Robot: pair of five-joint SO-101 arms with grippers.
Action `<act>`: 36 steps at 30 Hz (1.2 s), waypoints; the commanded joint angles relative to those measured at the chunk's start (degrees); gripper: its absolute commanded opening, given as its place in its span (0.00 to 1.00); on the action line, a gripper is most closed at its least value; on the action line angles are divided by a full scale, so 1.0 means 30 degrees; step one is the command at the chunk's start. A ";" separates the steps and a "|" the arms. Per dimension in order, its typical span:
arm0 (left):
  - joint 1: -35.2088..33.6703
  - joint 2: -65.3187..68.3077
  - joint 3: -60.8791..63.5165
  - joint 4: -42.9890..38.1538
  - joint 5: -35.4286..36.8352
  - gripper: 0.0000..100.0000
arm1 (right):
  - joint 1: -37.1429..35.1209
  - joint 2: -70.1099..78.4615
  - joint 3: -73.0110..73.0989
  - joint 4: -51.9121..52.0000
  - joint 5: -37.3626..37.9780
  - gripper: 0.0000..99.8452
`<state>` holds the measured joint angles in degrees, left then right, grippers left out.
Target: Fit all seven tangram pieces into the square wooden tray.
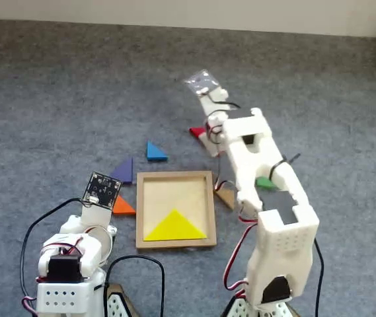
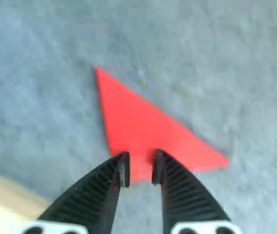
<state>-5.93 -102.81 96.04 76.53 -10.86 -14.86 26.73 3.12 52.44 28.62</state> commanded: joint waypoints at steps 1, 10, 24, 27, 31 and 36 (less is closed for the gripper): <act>0.0308 -0.0366 0.0366 0.0088 0.0147 0.01 | 0.1128 0.0308 0.0220 0.2974 0.0352 0.07; 0.0308 -0.0366 0.0366 0.0088 0.0147 0.01 | 0.1656 -0.1538 -0.1832 0.4176 0.0410 0.07; 0.0308 -0.0366 0.0366 0.0088 0.0147 0.01 | 0.0689 -0.1568 -0.3385 -0.1421 0.0264 0.07; 0.0308 -0.0366 0.0366 0.0088 0.0147 0.01 | 0.0337 -0.1538 -0.3297 -0.3707 0.0234 0.07; 0.0308 -0.0366 0.0366 0.0088 0.0147 0.01 | 0.0015 -0.1011 -0.2330 -0.5993 -0.1348 0.07; 0.0308 -0.0366 0.0366 0.0088 0.0147 0.01 | 0.0103 0.0044 -0.1802 -0.7956 -0.3692 0.07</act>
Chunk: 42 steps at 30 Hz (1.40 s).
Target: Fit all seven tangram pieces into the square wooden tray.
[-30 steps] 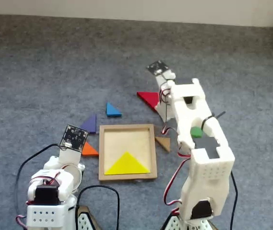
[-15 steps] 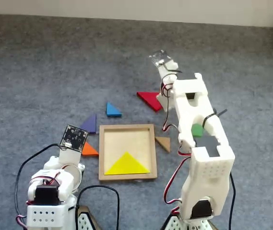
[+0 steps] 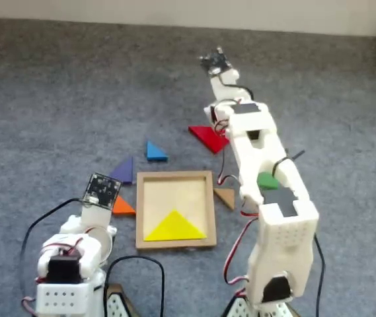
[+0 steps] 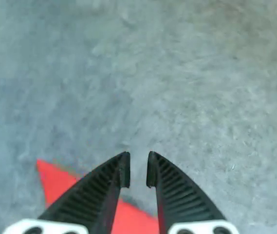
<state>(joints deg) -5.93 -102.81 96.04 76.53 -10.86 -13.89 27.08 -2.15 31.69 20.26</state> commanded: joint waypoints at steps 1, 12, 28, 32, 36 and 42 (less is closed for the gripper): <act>0.0308 -0.0366 0.0366 0.0088 0.0147 0.01 | -0.0220 0.0220 0.0249 -0.1040 -0.0879 0.07; 0.0308 -0.0366 0.0366 0.0088 0.0147 0.01 | 0.0718 0.0542 0.1304 0.4586 0.1934 0.07; 0.0308 -0.0366 0.0366 0.0088 0.0147 0.01 | 0.2505 -0.2154 0.2447 1.6659 0.8205 0.07; 0.0308 -0.0366 0.0366 0.0088 0.0147 0.01 | 0.3062 -0.3590 0.4381 1.6454 0.8615 0.07; 0.0308 -0.0366 0.0366 0.0088 0.0147 0.01 | 0.3795 -0.7223 0.6755 1.4784 0.8586 0.07; 0.0308 -0.0366 0.0366 0.0088 0.0147 0.01 | 0.2564 -1.2791 1.1648 1.1766 0.5304 0.07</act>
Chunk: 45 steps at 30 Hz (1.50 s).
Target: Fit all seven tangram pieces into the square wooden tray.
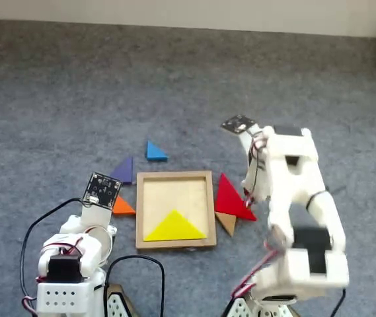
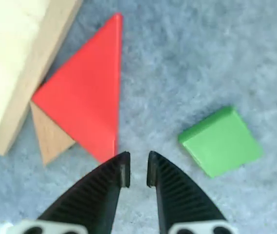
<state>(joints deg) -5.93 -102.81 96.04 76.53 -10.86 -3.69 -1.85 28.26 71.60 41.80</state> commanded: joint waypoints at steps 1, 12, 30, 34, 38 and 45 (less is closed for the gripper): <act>0.0308 -0.0366 0.0366 0.0088 0.0147 0.01 | -0.1304 -0.3824 0.2212 -0.2125 -0.2608 0.07; 0.0308 -0.0366 0.0366 0.0088 0.0147 0.01 | -0.5788 -0.4615 0.6081 -0.7194 -0.6916 0.22; 0.0308 -0.0366 0.0366 0.0088 0.0147 0.01 | -0.2623 0.1509 0.2974 -0.3531 -0.5216 0.27; 0.0308 -0.0366 0.0366 0.0088 0.0147 0.01 | -0.2681 0.1538 0.2447 -0.3179 -0.5216 0.31; 0.0308 -0.0366 0.0366 0.0088 0.0147 0.01 | -0.3121 0.1538 0.2447 -0.3179 -0.5099 0.31; 0.0308 -0.0366 0.0366 0.0088 0.0147 0.01 | -0.4117 0.1568 0.3326 -0.3238 -0.5099 0.31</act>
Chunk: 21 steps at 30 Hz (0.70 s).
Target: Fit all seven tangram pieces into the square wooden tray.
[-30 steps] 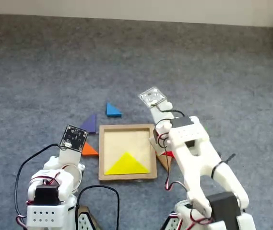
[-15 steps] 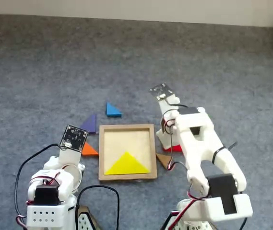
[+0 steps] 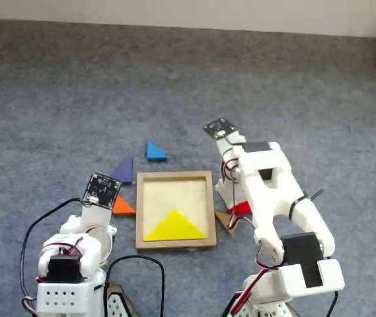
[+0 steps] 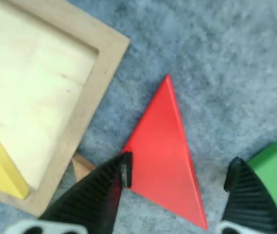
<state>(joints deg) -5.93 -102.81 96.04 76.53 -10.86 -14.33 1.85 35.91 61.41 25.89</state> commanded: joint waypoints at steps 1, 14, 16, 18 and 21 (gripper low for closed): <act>0.0308 -0.0366 0.0366 0.0088 0.0147 0.01 | -0.0601 0.0425 0.0806 0.0161 0.0234 0.31; 0.0308 -0.0366 0.0366 0.0088 0.0147 0.01 | -0.0630 0.4996 -0.2828 0.3121 0.0234 0.30; 0.0308 -0.0366 0.0366 0.0088 0.0147 0.01 | -0.0630 0.5026 -0.2828 0.3121 0.0234 0.30; 0.0308 -0.0366 0.0366 0.0088 0.0147 0.01 | -0.0659 0.5026 -0.2828 0.3121 0.0234 0.30; 0.0308 -0.0366 0.0366 0.0088 0.0147 0.01 | -0.0689 0.5026 -0.2828 0.3121 0.0234 0.30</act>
<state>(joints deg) -5.93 -102.81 96.04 76.53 -10.86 -15.91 12.92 26.77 70.11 25.98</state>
